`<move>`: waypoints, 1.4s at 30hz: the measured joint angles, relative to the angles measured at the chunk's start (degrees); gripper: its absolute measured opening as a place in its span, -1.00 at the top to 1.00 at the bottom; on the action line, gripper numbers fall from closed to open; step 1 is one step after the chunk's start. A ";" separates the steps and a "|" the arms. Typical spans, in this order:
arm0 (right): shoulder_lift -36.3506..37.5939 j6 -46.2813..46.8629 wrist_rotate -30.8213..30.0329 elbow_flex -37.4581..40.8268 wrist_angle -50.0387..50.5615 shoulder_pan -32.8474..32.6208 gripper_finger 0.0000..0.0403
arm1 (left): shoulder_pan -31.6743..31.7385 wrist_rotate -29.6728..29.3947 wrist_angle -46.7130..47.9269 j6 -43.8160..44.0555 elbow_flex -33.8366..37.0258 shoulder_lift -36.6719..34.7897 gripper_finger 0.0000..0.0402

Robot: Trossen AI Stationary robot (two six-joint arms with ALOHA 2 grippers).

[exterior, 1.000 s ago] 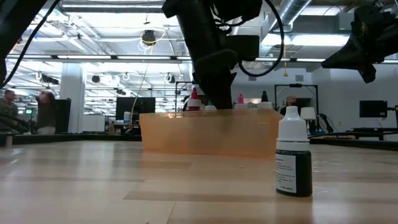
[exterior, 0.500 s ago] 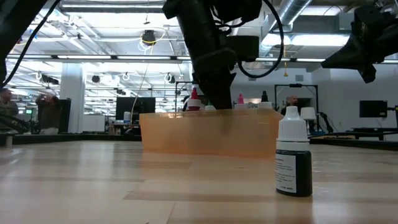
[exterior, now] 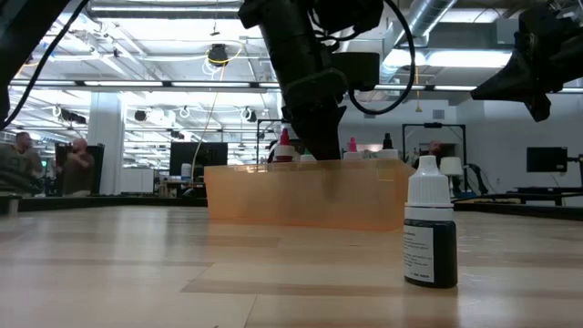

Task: Pick & Place food coloring
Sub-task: Put the small green food coloring bottle into the bin, then put the small black food coloring bottle into the bin

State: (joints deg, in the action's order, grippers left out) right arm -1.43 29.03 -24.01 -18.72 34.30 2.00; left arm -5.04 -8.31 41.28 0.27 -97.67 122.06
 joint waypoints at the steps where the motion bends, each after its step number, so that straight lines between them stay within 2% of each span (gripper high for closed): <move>1: 0.00 -0.01 0.00 0.00 -0.02 0.00 1.00 | 0.00 -0.33 0.00 0.10 0.00 0.00 0.50; 9: 0.00 -0.02 0.00 0.00 0.00 0.00 1.00 | 0.02 -1.03 0.03 0.74 0.00 -0.04 0.40; 11: 0.00 -0.04 0.00 0.00 0.00 0.00 1.00 | 0.24 -1.01 2.56 1.69 -1.51 -0.04 0.40; 16: -0.02 0.30 -0.02 0.02 -0.08 0.00 1.00 | 1.14 -0.99 13.75 4.33 -10.55 -0.17 0.39; 21: -0.01 4.56 -0.02 0.02 -0.22 0.00 1.00 | 1.13 -0.87 26.02 8.98 -21.39 -0.26 0.39; 26: -0.01 5.47 -0.02 0.02 -0.24 0.00 1.00 | 0.09 2.23 35.00 11.77 -27.91 -0.26 0.39; 33: -0.02 5.47 -0.07 0.02 -0.24 0.00 1.00 | -1.36 1.92 40.89 12.92 -28.44 -0.24 0.39; 42: 0.00 5.30 0.09 0.02 -0.28 -0.02 1.00 | -1.36 1.68 39.13 10.92 -28.43 -0.82 0.39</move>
State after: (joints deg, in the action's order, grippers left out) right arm -1.43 34.33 -23.92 -18.70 34.02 1.98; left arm -6.39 -6.63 80.41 11.19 -126.10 121.24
